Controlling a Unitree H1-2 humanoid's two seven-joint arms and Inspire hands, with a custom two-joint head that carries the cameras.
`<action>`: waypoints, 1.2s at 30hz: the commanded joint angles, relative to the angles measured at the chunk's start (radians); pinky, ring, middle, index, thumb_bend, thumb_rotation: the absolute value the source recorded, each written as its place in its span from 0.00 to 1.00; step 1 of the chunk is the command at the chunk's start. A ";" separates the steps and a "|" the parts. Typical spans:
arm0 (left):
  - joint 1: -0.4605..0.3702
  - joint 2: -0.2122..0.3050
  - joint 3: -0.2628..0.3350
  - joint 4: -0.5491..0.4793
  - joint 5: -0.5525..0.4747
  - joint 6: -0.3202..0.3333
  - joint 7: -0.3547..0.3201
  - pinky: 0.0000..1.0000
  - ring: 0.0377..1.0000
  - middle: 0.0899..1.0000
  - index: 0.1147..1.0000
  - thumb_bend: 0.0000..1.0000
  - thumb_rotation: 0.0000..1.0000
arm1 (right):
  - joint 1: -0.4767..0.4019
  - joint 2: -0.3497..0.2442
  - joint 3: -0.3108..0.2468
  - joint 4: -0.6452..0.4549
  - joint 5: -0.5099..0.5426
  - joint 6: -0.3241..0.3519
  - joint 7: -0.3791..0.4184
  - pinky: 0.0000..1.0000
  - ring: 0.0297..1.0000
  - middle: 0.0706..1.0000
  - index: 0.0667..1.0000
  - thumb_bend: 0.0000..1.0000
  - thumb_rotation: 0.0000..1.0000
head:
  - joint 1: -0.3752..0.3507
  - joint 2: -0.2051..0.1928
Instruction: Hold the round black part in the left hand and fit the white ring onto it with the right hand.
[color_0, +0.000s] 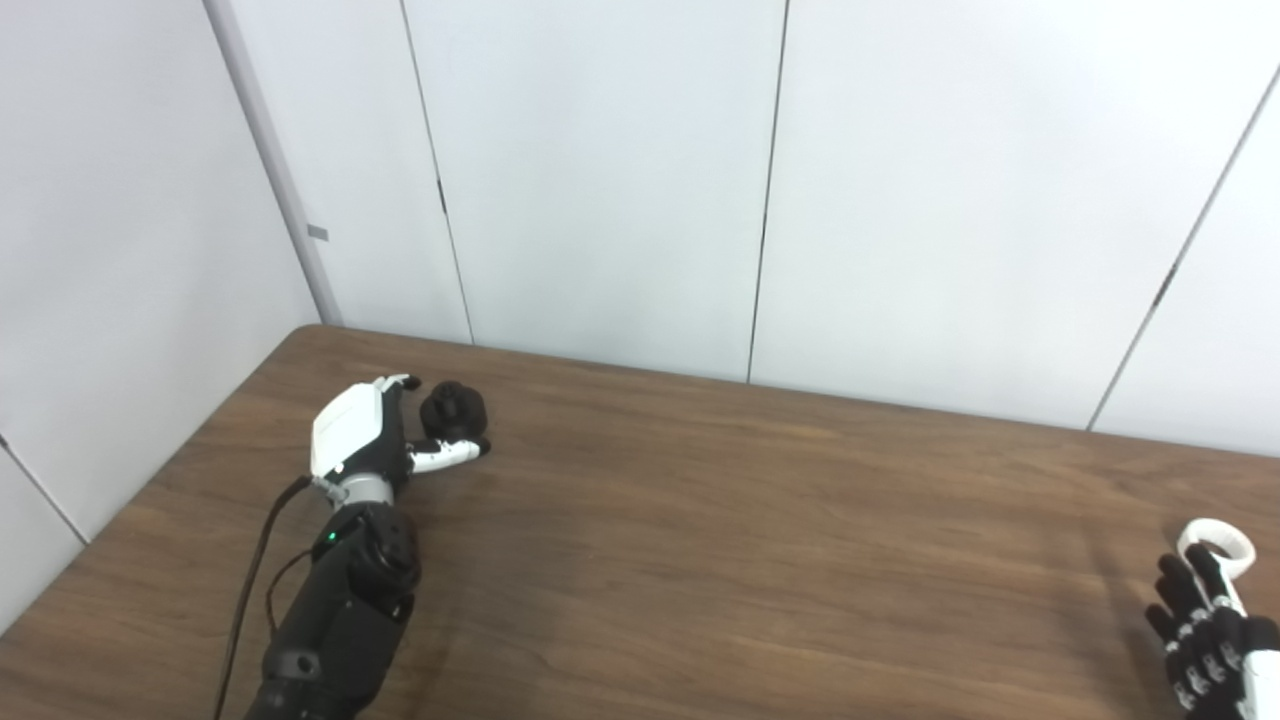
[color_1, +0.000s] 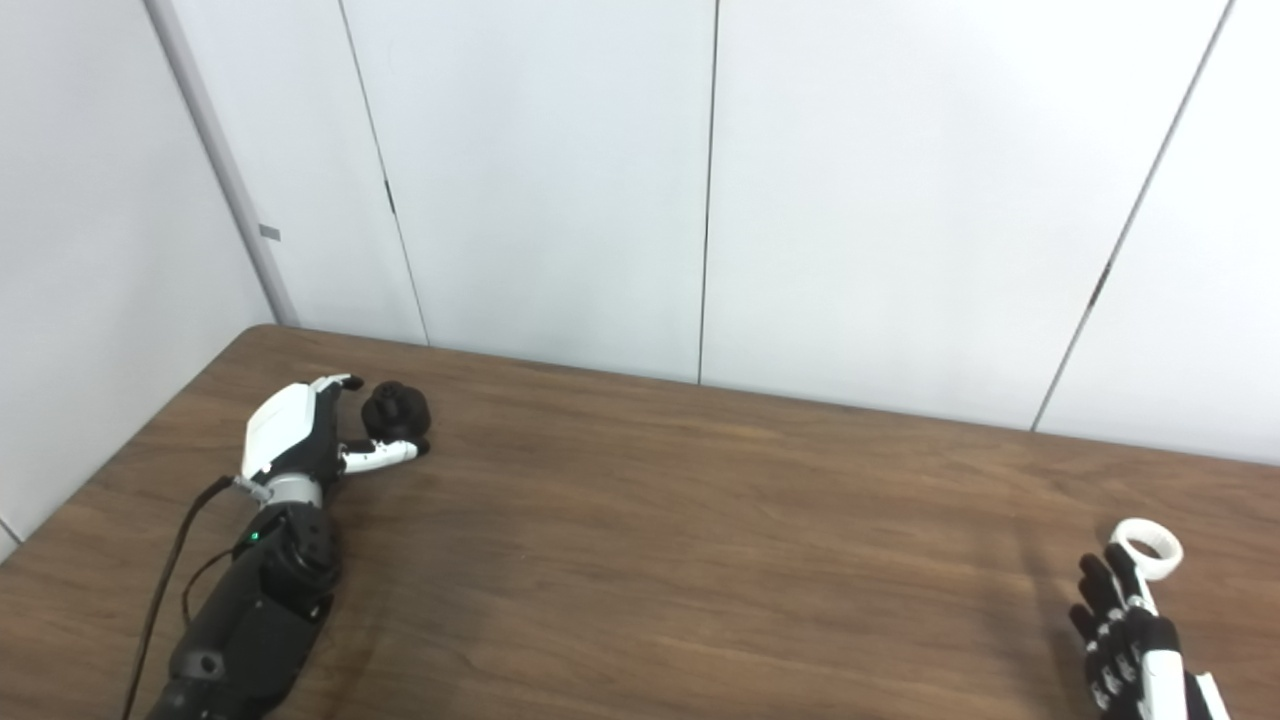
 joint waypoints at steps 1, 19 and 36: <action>-0.065 0.042 -0.009 -0.003 0.009 0.014 0.002 1.00 1.00 0.93 0.83 0.90 0.36 | 0.062 0.030 0.014 0.073 0.007 -0.015 0.007 1.00 1.00 0.98 1.00 0.47 1.00 | -0.001 0.000; -0.117 0.062 -0.057 0.138 -0.033 -0.007 0.004 1.00 1.00 0.95 0.80 0.88 0.36 | 0.049 0.034 0.018 0.104 -0.018 -0.040 -0.003 1.00 1.00 0.96 1.00 0.50 1.00 | -0.018 -0.005; -0.167 0.076 -0.081 0.199 -0.089 -0.042 -0.005 1.00 1.00 0.95 0.78 0.89 0.37 | 0.037 0.049 0.020 0.127 -0.017 -0.055 -0.003 1.00 0.99 0.94 0.98 0.48 1.00 | -0.027 -0.016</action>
